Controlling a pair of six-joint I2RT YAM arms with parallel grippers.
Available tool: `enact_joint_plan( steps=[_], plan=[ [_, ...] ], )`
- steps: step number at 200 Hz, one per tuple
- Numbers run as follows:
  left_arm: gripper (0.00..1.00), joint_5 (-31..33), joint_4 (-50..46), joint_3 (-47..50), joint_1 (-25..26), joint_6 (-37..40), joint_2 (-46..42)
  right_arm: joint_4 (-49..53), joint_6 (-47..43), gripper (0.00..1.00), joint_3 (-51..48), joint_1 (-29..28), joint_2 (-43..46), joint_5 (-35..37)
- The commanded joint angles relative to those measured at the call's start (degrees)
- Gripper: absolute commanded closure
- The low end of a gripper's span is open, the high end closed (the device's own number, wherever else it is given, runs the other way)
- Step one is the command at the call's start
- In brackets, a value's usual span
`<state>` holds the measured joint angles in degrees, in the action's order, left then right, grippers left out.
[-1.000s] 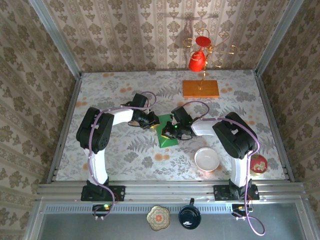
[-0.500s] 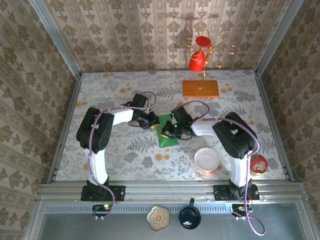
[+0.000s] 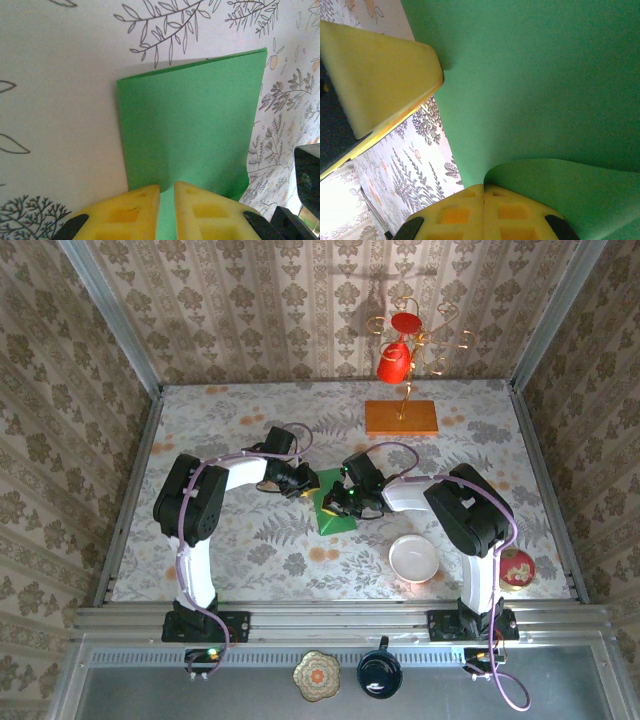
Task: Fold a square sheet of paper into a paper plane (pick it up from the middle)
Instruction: Fold the triangle a second time at the center of the table.
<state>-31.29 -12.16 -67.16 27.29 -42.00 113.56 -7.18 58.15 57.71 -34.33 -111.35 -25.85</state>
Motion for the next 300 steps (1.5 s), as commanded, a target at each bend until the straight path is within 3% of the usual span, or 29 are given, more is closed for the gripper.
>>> enact_joint_plan(
  steps=[1, 226, 276, 300],
  plan=[
    [0.82, 2.0, -3.0, 0.4, 0.1, 0.6, 3.1, -0.4, 0.8, 0.98, 0.0, 0.3, -0.5, 1.7],
    [0.82, 1.6, -3.1, -0.5, -0.1, 0.5, 2.2, 1.8, 0.5, 0.97, -1.0, 0.8, -0.9, 2.5],
    [0.75, 2.0, -0.7, -0.3, -0.8, -2.2, -3.1, 4.5, 0.3, 0.87, -0.5, 0.8, -1.9, 2.1],
    [0.71, 3.8, 0.5, 2.0, -3.7, -3.3, -6.4, 4.8, 0.5, 0.78, -0.2, 0.8, -1.6, 2.0]
  ],
)
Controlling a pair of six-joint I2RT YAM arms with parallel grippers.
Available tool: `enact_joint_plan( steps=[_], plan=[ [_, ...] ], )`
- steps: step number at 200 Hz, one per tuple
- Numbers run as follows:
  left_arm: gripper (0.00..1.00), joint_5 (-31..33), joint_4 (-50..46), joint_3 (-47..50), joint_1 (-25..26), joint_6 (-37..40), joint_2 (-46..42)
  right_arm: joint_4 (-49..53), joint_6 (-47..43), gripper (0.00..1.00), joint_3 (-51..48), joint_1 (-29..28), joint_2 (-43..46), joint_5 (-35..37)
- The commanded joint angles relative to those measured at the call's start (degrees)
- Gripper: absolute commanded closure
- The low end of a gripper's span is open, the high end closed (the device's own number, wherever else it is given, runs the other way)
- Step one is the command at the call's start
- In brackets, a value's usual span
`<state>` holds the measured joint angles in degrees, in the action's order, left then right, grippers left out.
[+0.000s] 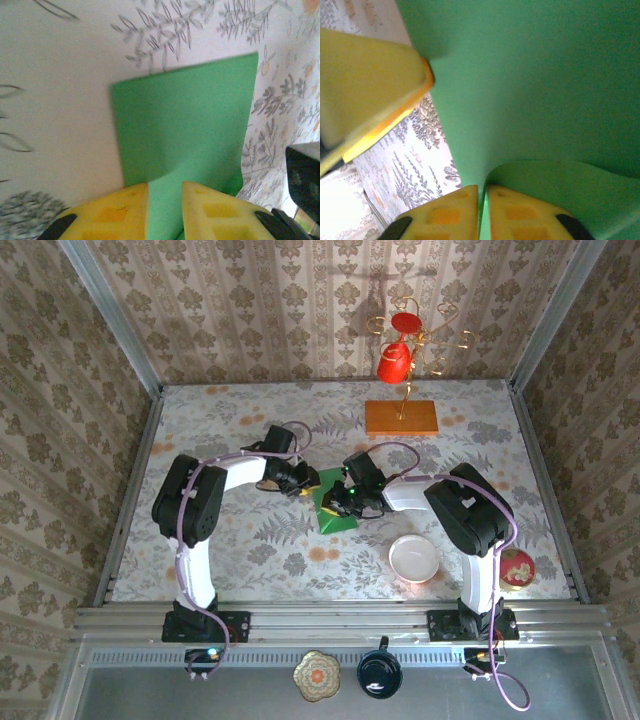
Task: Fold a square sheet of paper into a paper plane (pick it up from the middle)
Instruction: Fold the triangle a second time at the center of the table.
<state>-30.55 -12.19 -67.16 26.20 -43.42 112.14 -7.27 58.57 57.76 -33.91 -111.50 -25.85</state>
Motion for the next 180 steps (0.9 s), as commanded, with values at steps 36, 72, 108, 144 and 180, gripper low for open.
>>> enact_joint_plan(
  steps=[36, 72, 108, 144, 180],
  plan=[
    [0.63, 4.9, 3.9, 8.7, -5.0, -3.7, -10.9, 5.0, 0.3, 0.65, 0.2, 0.4, -1.1, 1.3],
    [0.58, 5.0, 4.8, 13.1, -5.4, -3.3, -16.2, 4.8, 0.4, 0.57, 0.2, 0.4, -0.3, 1.0],
    [0.62, 4.6, 4.9, 15.1, -3.1, -3.2, -18.8, 5.4, 0.0, 0.61, -0.2, 0.4, 0.2, 2.1],
    [0.73, 4.4, 6.0, 15.5, 1.7, -3.8, -18.5, 6.0, -0.3, 0.64, -0.1, 0.4, -0.1, 2.4],
    [0.79, 3.7, 6.6, 15.2, 4.8, -4.3, -16.6, 6.7, -0.6, 0.68, -0.1, 0.5, -0.1, 2.8]
  ],
)
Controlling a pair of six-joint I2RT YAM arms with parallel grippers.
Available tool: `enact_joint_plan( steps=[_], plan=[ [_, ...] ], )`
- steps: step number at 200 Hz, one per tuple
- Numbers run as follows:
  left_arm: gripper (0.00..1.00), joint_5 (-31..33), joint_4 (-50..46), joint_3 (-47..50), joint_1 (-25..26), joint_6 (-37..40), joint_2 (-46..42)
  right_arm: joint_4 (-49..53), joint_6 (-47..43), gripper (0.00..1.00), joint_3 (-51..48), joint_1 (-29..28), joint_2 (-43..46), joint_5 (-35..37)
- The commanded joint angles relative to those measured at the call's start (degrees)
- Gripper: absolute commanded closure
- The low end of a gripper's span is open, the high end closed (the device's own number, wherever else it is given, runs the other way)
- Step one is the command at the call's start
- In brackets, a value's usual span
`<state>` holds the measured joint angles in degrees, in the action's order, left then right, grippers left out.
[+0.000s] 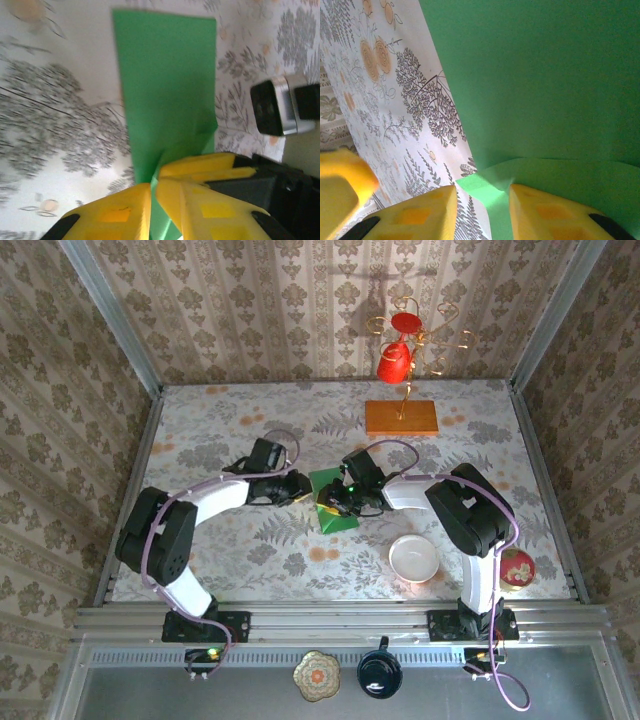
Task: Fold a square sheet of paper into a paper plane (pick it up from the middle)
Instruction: Fold the triangle a second time at the center of the table.
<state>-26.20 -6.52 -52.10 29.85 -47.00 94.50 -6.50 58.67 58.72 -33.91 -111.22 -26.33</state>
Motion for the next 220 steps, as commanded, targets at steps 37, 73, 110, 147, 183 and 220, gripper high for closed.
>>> enact_joint_plan(
  steps=[37, 73, 110, 147, 183, 220],
  plan=[
    [0.84, -1.5, 2.1, -0.4, 2.4, -1.4, 3.4, 6.5, -0.9, 0.77, -1.1, 0.5, -0.4, 3.4],
    [0.9, -2.1, 2.2, -1.5, 2.9, -1.2, 5.3, 7.1, -1.1, 0.89, -0.8, 0.5, -0.9, 3.4],
    [0.94, -2.2, 1.6, -2.3, 3.2, -0.8, 6.9, 8.2, -1.1, 0.98, -0.1, 0.4, -1.4, 3.4],
    [0.97, -2.0, 0.1, -3.6, 3.4, -0.2, 8.8, 8.5, -1.0, 0.99, 0.1, 0.5, -1.5, 3.5],
    [0.98, -0.1, -2.4, -4.9, 3.4, 0.7, 10.0, 8.6, -0.9, 0.99, 0.0, 0.5, -1.4, 3.6],
    [0.98, 1.4, -3.8, -5.6, 3.3, 1.3, 11.3, 8.3, -0.9, 0.98, -0.1, 0.5, -0.4, 3.3]
  ],
)
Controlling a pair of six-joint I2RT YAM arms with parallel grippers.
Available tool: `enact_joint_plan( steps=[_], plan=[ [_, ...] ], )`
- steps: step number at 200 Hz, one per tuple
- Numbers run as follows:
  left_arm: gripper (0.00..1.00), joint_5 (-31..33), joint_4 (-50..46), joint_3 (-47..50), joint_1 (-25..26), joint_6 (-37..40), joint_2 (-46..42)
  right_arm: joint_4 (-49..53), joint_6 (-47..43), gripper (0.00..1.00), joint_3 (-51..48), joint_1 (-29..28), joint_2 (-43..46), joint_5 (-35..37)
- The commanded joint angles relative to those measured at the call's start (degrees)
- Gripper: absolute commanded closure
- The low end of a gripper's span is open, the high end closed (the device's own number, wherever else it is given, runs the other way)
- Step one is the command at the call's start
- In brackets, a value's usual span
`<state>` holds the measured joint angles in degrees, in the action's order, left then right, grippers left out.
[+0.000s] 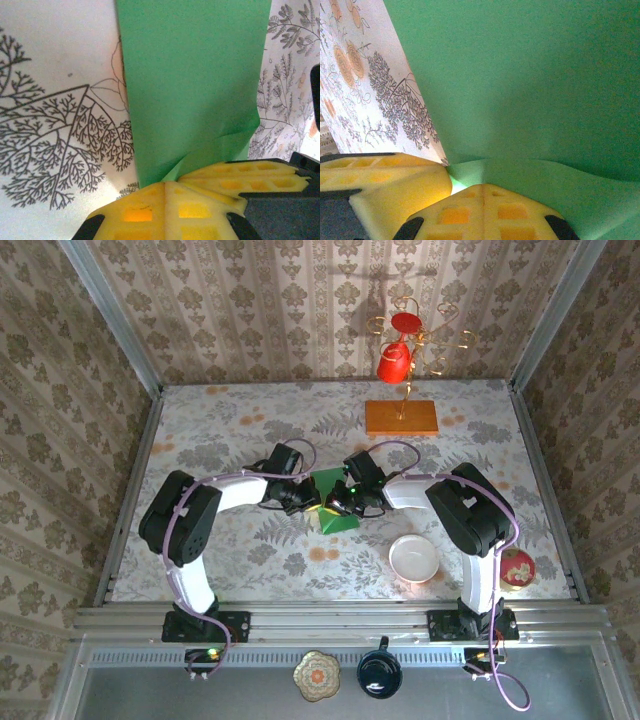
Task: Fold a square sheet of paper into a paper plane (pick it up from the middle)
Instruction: Fold the triangle a second time at the center of the table.
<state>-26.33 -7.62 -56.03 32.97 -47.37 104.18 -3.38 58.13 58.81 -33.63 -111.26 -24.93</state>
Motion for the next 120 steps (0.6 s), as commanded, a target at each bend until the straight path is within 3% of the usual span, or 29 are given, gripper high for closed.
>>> enact_joint_plan(
  steps=[1, 46, 70, 120],
  plan=[
    [0.98, 1.5, -2.7, -1.8, 0.2, 1.7, 1.7, 5.1, -0.4, 0.98, -0.2, 0.2, -0.4, 1.9],
    [0.98, 2.9, -5.9, -2.6, -0.1, 2.9, 3.3, 4.3, -1.4, 0.96, 0.4, 0.6, 3.6, 0.9],
    [0.98, 2.9, -6.3, -2.7, -0.2, 3.2, 3.4, 7.1, -4.3, 0.95, 0.9, 0.9, 6.2, 4.0],
    [0.98, 2.8, -7.1, -3.0, -0.3, 3.8, 3.9, 9.3, -6.7, 0.95, 1.0, 2.2, 4.5, 5.7]
  ],
)
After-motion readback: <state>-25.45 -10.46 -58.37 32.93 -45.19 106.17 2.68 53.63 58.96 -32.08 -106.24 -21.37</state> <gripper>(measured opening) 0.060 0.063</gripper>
